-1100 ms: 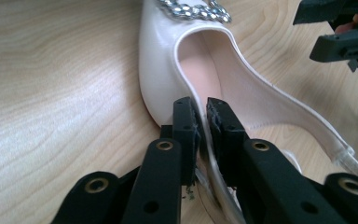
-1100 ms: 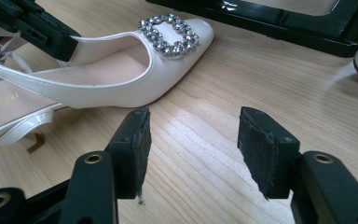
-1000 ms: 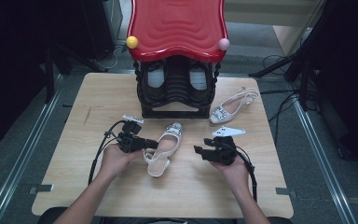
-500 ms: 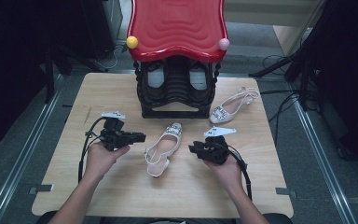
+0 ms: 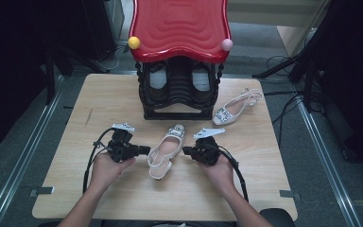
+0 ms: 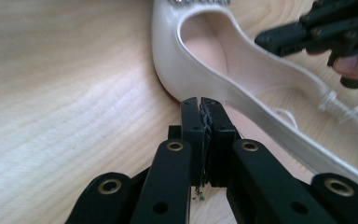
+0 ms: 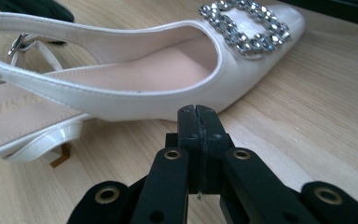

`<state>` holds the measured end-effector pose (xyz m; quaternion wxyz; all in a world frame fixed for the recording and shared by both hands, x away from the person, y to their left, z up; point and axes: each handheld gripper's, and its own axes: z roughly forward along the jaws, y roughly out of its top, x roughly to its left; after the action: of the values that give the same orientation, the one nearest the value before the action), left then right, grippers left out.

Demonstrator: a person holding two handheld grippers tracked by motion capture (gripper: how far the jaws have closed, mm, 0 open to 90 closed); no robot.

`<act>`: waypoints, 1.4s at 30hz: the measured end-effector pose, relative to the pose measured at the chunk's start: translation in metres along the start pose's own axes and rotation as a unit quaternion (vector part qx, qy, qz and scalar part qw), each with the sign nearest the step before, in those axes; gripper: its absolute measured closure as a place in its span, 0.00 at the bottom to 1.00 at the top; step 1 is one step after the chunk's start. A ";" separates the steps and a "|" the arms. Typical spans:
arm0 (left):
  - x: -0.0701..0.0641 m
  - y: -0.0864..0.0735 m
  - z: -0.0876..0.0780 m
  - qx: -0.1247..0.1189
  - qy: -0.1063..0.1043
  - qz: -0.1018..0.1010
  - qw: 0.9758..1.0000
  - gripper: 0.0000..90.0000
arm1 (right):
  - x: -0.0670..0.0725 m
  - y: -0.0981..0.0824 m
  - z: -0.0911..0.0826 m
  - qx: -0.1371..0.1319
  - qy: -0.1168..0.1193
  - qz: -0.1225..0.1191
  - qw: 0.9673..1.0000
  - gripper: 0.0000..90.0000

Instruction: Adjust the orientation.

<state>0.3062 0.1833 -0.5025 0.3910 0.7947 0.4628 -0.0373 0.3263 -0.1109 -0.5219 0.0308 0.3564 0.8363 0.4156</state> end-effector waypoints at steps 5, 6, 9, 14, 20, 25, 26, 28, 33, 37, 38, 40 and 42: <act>-0.001 -0.004 0.001 -0.001 -0.005 -0.005 1.000 0.97 | 0.001 0.001 0.009 0.002 0.004 -0.014 1.000 1.00; 0.000 -0.005 0.001 -0.003 -0.008 -0.011 1.000 0.97 | 0.002 0.001 0.010 0.004 -0.001 -0.021 1.000 1.00; -0.002 -0.006 0.001 -0.004 -0.010 -0.011 1.000 0.97 | 0.004 0.001 0.012 0.002 -0.007 -0.030 1.000 1.00; -0.006 -0.007 0.002 -0.005 -0.018 -0.008 1.000 0.97 | 0.003 0.002 0.013 0.000 -0.007 -0.028 1.000 1.00; -0.013 -0.009 0.006 0.003 -0.033 -0.004 0.999 0.97 | 0.002 0.003 0.014 0.000 -0.009 -0.021 1.000 1.00; -0.013 -0.008 0.005 0.003 -0.035 0.002 0.999 0.94 | 0.001 0.005 0.012 0.006 -0.011 -0.020 1.000 1.00; -0.012 -0.007 0.003 -0.001 -0.035 0.000 0.999 0.92 | 0.000 0.005 0.010 0.002 -0.008 -0.020 1.000 1.00; -0.009 -0.007 -0.003 -0.008 -0.020 0.007 1.000 0.87 | -0.001 0.007 0.006 -0.003 -0.011 -0.023 1.000 1.00; 0.002 -0.006 -0.014 -0.022 0.006 0.009 1.000 0.70 | -0.006 0.010 -0.007 -0.017 -0.023 -0.018 0.999 1.00; 0.013 -0.004 -0.020 -0.028 -0.003 -0.003 1.000 0.65 | -0.014 0.010 -0.017 -0.025 -0.032 -0.002 0.999 1.00; 0.015 -0.003 -0.021 -0.030 -0.005 -0.002 1.000 0.65 | -0.016 0.010 -0.020 -0.027 -0.033 0.002 0.999 1.00; 0.017 -0.001 -0.023 -0.033 -0.002 0.000 0.999 0.63 | -0.020 0.009 -0.024 -0.032 -0.036 0.007 0.999 0.99; 0.020 0.001 -0.023 -0.031 0.000 -0.003 0.999 0.61 | -0.024 0.008 -0.029 -0.033 -0.041 0.012 0.999 0.99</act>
<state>0.3111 0.2125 -0.4944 0.4158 0.7806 0.4660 -0.0241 0.3386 -0.1419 -0.5028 0.0722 0.3821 0.8156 0.4284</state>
